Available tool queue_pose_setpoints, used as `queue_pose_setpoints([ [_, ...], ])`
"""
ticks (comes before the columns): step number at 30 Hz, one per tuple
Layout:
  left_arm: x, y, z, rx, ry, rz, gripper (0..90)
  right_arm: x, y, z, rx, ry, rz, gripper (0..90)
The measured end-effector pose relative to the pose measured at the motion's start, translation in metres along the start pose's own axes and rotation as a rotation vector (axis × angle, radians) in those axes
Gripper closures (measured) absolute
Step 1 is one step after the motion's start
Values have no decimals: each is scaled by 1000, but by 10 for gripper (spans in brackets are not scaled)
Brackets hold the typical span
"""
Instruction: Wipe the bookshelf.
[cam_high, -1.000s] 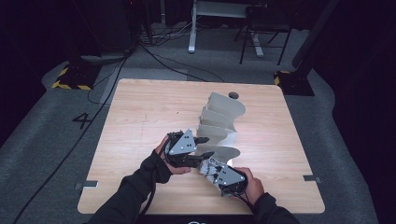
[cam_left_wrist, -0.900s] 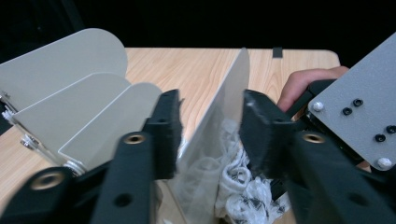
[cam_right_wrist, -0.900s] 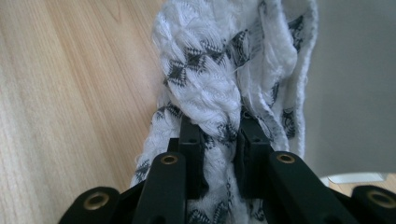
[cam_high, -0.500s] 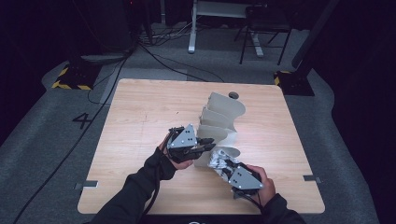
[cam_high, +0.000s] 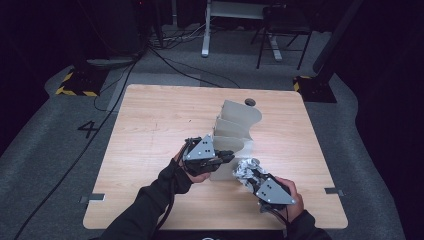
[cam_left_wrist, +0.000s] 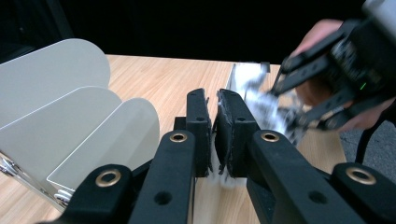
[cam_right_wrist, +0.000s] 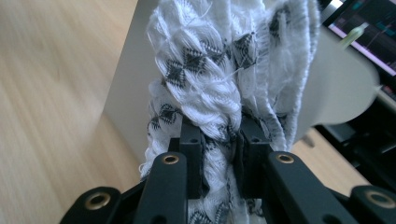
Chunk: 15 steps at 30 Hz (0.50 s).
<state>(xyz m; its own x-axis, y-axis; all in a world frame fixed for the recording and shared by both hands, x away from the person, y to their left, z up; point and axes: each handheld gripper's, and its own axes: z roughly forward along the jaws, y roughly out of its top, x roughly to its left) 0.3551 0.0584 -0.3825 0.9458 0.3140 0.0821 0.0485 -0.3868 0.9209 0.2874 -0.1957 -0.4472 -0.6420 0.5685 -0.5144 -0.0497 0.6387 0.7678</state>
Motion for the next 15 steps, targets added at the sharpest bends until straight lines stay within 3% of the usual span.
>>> queue_pose_setpoints([
  [3, 0, 0, 0, -4, 1, -5, 840, 5, -7, 13, 47, 44, 14, 764],
  [9, -2, -1, 1, -8, 6, -10, 839, 19, -21, 38, 138, 107, -9, 764],
  [12, -2, -1, 1, -9, 8, -12, 840, 25, -22, 46, 148, 121, -26, 764],
  [15, -1, -1, 2, -5, 11, -10, 840, 32, -15, 50, 125, 128, -53, 764],
])
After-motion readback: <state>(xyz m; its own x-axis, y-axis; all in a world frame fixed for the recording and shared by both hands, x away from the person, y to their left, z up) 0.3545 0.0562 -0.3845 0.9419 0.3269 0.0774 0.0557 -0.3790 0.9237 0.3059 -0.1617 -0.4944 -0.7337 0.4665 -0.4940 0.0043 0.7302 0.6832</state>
